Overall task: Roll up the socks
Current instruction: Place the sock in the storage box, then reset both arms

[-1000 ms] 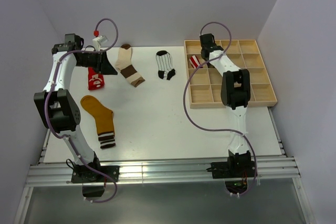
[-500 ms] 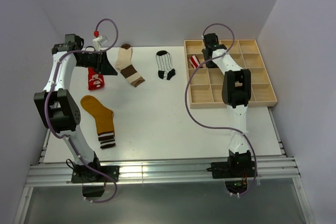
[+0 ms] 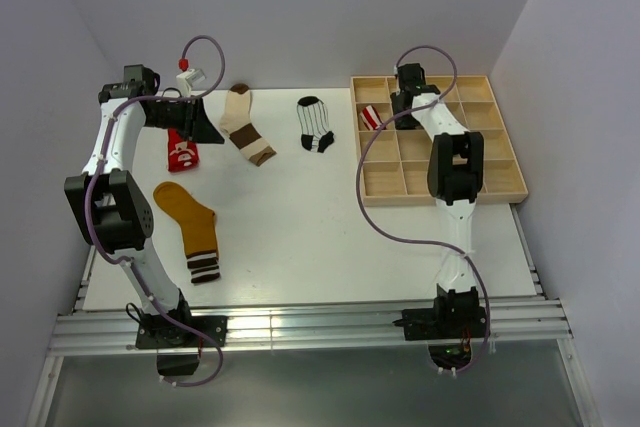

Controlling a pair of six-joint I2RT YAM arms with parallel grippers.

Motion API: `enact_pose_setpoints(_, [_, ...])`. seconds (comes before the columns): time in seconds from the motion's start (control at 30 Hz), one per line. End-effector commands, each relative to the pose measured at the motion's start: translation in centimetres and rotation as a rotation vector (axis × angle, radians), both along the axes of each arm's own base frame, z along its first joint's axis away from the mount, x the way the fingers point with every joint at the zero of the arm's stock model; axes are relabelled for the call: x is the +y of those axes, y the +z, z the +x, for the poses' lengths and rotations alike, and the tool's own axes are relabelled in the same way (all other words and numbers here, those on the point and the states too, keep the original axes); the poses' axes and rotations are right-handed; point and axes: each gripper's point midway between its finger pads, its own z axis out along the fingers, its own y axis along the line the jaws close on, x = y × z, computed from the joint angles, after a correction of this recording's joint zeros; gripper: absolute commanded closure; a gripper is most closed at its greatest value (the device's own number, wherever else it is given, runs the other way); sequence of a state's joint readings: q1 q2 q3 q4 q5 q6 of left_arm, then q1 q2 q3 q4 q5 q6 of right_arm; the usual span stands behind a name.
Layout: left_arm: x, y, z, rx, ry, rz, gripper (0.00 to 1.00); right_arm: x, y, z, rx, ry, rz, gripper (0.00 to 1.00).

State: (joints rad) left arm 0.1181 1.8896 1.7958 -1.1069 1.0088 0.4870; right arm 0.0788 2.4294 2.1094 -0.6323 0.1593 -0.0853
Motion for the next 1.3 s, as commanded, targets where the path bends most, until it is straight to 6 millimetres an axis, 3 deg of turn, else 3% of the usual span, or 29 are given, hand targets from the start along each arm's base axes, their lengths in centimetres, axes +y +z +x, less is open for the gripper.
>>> enact_pose_setpoints(0.0, [-0.2,1.1,0.1,-0.026,-0.005,-0.018,0.66,0.1,2.4,-0.7,-0.023,-0.011,0.072,0.65])
enact_pose_setpoints(0.1, [-0.3,1.3,0.2,-0.031,-0.007,-0.017,0.66,0.0,3.5,-0.7,-0.048,-0.01,0.109,0.54])
enact_pose_setpoints(0.27, [-0.1,1.5,0.3,-0.037,0.0,-0.01,0.65,0.4,4.9,-0.7,-0.074,0.008,0.149,0.45])
enact_pose_setpoints(0.63, [-0.2,1.7,0.8,-0.04,0.006,0.001,0.66,0.4,9.6,-0.4,-0.171,0.015,0.21,0.39])
enact_pose_setpoints(0.77, [-0.1,1.8,1.0,-0.05,0.019,0.025,0.66,0.4,11.5,-1.1,-0.213,0.011,0.226,0.39])
enact_pose_setpoints(0.83, [0.0,1.9,1.0,-0.056,0.029,0.035,0.66,0.9,13.5,-2.6,-0.254,0.013,0.263,0.38])
enact_pose_setpoints(0.87, [0.0,2.0,0.9,-0.057,0.034,0.036,0.66,1.1,17.0,-3.0,-0.34,0.008,0.287,0.38])
enact_pose_setpoints(0.9, [0.1,2.1,0.7,-0.061,0.041,0.039,0.66,1.5,18.1,-3.5,-0.366,0.018,0.309,0.37])
enact_pose_setpoints(0.93, [0.1,2.3,0.9,-0.072,0.047,0.042,0.66,1.7,18.1,-4.4,-0.366,0.014,0.324,0.37])
enact_pose_setpoints(0.97, [0.1,2.3,0.8,-0.068,0.053,0.042,0.66,1.7,21.2,-5.4,-0.437,0.0,0.348,0.37])
enact_pose_setpoints(1.03, [0.2,2.6,0.5,-0.083,0.067,0.055,0.66,2.4,21.8,-7.2,-0.45,0.01,0.39,0.37])
enact_pose_setpoints(1.07, [0.3,2.7,0.7,-0.098,0.079,0.057,0.66,2.6,24.9,-8.4,-0.527,0.017,0.414,0.37])
enact_pose_setpoints(1.1, [0.2,3.0,0.2,-0.108,0.083,0.056,0.66,2.8,23.8,-9.6,-0.51,0.008,0.424,0.37])
enact_pose_setpoints(1.13, [0.2,3.1,0.0,-0.113,0.087,0.055,0.66,2.9,24.6,-10.3,-0.536,0.0,0.443,0.37])
enact_pose_setpoints(1.17, [0.1,3.2,-0.2,-0.113,0.093,0.05,0.66,2.8,27.0,-12.0,-0.594,0.0,0.452,0.37])
enact_pose_setpoints(1.2, [0.0,3.4,-0.5,-0.126,0.094,0.046,0.66,2.7,25.8,-13.3,-0.578,-0.013,0.455,0.37])
enact_pose_setpoints(1.23, [0.0,3.5,-0.7,-0.131,0.097,0.045,0.66,2.8,26.6,-14.1,-0.62,-0.023,0.476,0.36])
enact_pose_setpoints(1.27, [-0.1,3.5,-0.8,-0.131,0.102,0.042,0.66,2.9,29.0,-16.1,-0.687,-0.009,0.491,0.36])
